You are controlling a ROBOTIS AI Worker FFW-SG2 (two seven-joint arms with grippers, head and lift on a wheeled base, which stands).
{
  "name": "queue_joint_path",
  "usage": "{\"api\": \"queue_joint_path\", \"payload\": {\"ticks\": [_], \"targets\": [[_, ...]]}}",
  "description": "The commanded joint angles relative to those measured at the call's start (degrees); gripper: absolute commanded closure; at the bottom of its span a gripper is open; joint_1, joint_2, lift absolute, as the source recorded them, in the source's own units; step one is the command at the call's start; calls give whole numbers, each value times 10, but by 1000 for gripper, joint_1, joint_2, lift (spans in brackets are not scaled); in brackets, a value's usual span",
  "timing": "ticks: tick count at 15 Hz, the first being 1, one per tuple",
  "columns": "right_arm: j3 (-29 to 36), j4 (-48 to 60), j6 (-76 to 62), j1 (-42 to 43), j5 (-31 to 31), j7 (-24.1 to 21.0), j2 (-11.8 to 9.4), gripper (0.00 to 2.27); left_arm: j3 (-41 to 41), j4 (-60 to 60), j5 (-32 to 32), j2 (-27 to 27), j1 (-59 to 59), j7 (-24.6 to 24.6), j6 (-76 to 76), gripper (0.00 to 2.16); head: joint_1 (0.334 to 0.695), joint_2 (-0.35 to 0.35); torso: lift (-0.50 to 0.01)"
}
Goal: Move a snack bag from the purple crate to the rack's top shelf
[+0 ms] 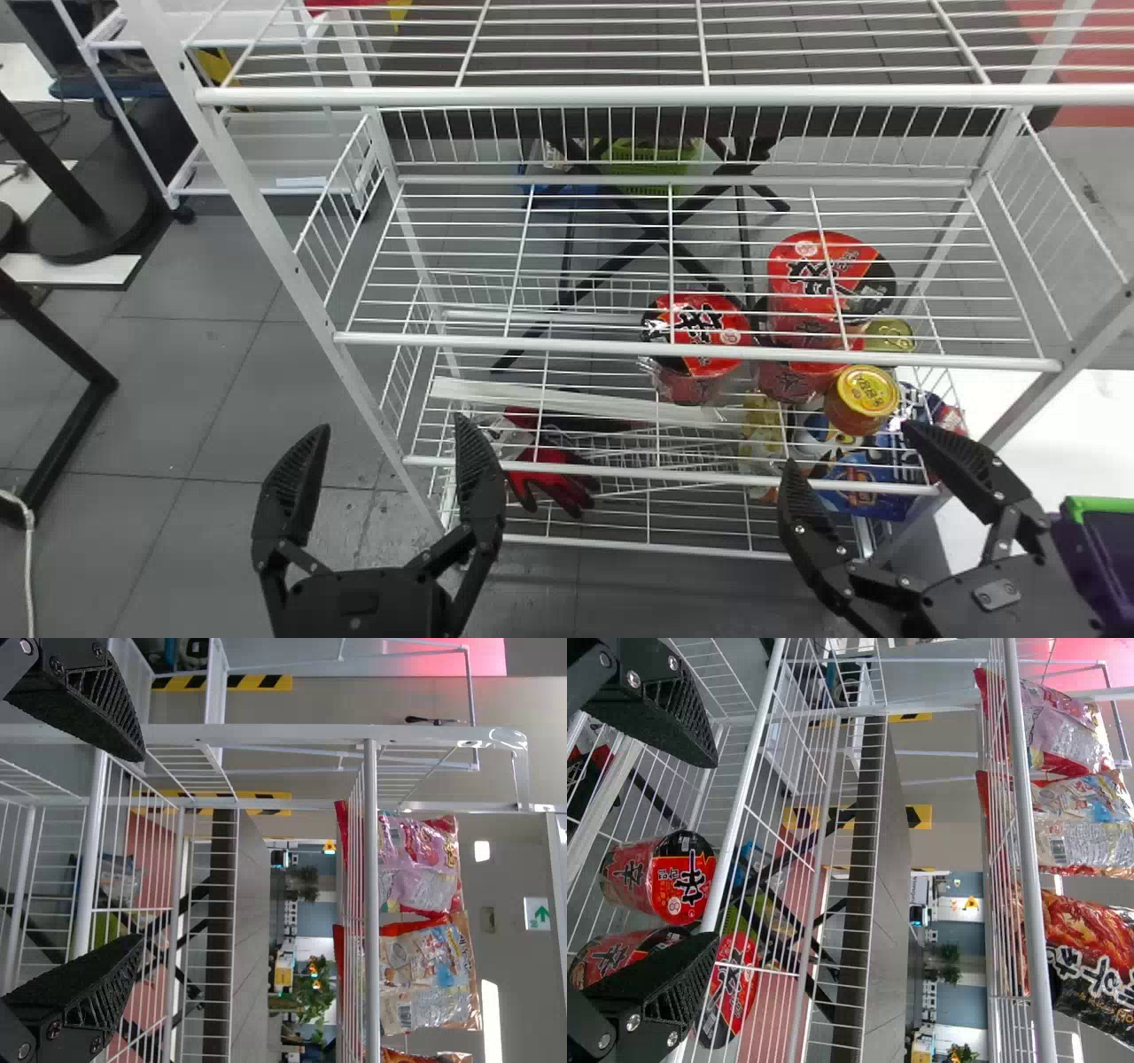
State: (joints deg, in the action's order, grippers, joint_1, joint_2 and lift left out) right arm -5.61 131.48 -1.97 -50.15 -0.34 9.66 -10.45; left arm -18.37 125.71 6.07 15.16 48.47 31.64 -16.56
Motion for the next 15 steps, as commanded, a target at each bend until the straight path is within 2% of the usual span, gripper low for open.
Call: {"api": "queue_joint_path", "payload": {"ticks": [1, 15], "targets": [[0, 0, 0, 1, 0, 0, -1, 137, 0, 1, 0, 0, 0, 0, 0, 90, 695, 81, -356], [2, -1, 0, 2, 1, 0, 2, 140, 0, -1, -2, -1, -1, -2, 0, 90, 695, 78, -412]]}}
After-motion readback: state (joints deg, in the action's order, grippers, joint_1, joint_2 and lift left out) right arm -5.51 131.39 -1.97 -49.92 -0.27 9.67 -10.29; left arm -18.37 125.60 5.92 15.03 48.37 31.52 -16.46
